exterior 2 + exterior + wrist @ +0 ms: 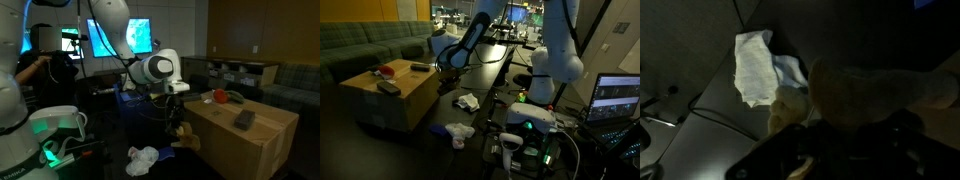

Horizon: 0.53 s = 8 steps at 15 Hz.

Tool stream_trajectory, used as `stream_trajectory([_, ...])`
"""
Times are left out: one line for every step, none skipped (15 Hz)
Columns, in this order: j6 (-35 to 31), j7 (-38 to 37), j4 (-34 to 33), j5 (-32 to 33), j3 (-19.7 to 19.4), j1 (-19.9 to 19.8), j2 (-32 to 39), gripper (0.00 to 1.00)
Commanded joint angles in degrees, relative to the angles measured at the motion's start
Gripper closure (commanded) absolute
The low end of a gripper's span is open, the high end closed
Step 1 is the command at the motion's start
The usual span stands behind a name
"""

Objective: Pick up all the object from the box and put them on the table, then pick up all the objects from the table and put them on the box

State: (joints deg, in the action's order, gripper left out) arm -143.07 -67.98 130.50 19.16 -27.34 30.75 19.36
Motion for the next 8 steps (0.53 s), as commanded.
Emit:
stream_trajectory([9.1, -4.7, -3.1, 9.3, 6.4, -5.2, -8.4, 0.88])
stream_trajectory([11.1, -5.4, -4.6, 11.0, 8.8, -6.9, -9.4, 0.88])
stream_trajectory([12.9, -5.0, -6.5, 11.7, 11.4, -8.9, -10.1, 0.88])
stream_trajectory([13.8, -5.4, -8.1, 12.7, 13.6, -10.5, -10.3, 0.88])
stream_trajectory([14.6, -4.5, -10.3, 12.7, 15.9, -12.1, -10.2, 0.88])
stream_trajectory([14.7, -3.8, -12.6, 13.0, 17.9, -13.4, -9.3, 0.88])
stream_trajectory([14.5, -3.1, -14.4, 13.0, 19.5, -14.6, -8.6, 0.88])
stream_trajectory([13.9, -2.4, -16.6, 12.9, 20.9, -15.5, -7.2, 0.88])
